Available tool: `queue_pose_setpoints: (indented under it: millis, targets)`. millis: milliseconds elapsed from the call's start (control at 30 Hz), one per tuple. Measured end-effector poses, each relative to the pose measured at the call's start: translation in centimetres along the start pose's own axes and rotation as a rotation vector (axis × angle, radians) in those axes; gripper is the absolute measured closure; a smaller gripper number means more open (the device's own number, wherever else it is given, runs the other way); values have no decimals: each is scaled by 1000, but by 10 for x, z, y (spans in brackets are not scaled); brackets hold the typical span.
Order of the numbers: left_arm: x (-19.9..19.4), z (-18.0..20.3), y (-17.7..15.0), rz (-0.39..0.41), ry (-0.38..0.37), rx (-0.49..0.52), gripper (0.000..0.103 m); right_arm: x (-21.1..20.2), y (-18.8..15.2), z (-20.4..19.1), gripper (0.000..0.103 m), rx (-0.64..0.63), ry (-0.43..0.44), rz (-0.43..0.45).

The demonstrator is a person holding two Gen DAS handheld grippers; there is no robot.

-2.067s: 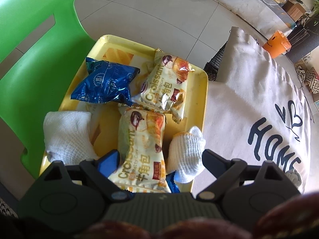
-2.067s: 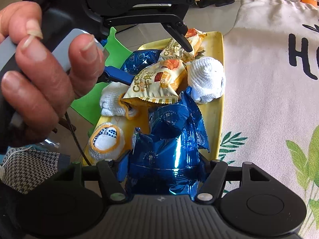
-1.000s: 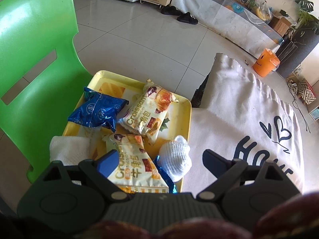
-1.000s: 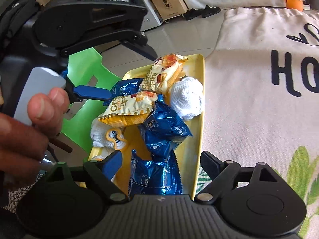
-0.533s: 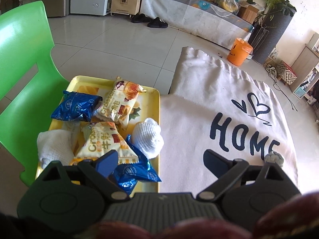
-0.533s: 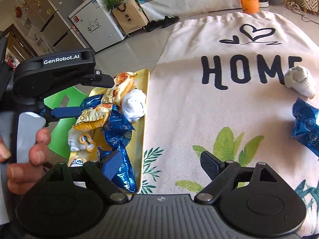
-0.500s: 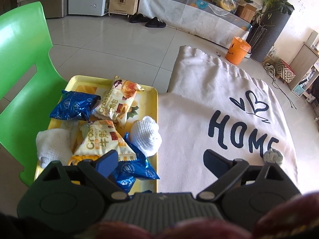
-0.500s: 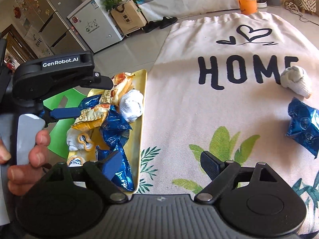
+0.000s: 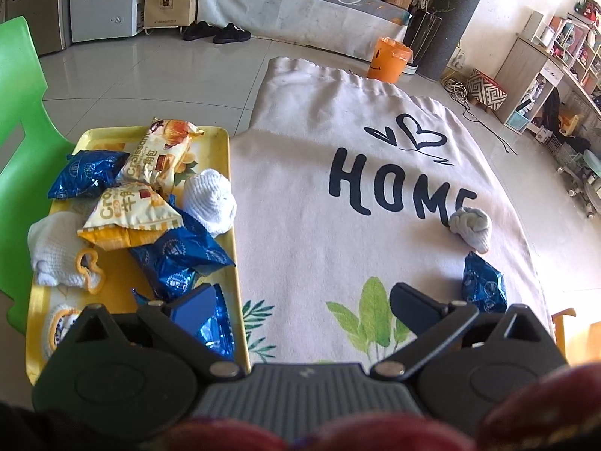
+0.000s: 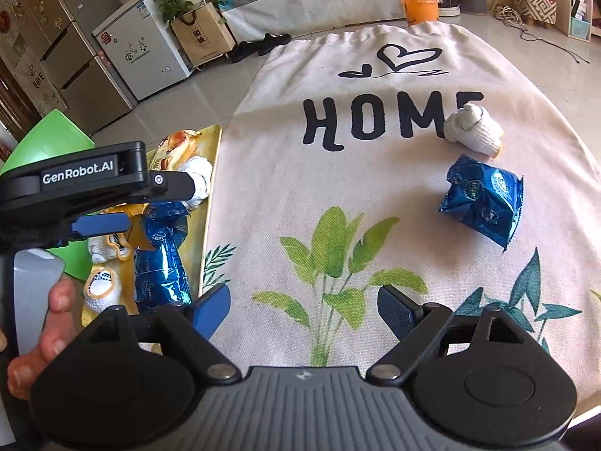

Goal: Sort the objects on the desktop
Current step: 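Withdraw both open tools from the tray back over the mat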

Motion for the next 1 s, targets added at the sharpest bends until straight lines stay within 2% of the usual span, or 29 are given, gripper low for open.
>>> queue_pose_setpoints:
  millis: [300, 467, 633, 1000]
  targets:
    - [9, 13, -27, -39, 32, 52, 1, -7, -17, 31, 17, 63, -67, -16]
    - [10, 20, -43, -46, 24, 71, 1, -9, -20, 49, 16, 102, -125, -9]
    - [12, 26, -56, -59, 5, 73, 1, -17, -20, 67, 16, 141, -124, 25]
    - [29, 53, -90, -139, 15, 111, 1, -19, -21, 101, 16, 212, -120, -8]
Point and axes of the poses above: each gripper's, at about its wrist camera, not at the fingertips, and x roughly the way its jaws point, z to its right, y to its top, the point moved 3 cm from there along x, roughly the way its jaws point, and after that the axes turned 13 degrees about -z, right-handed, at the moved point
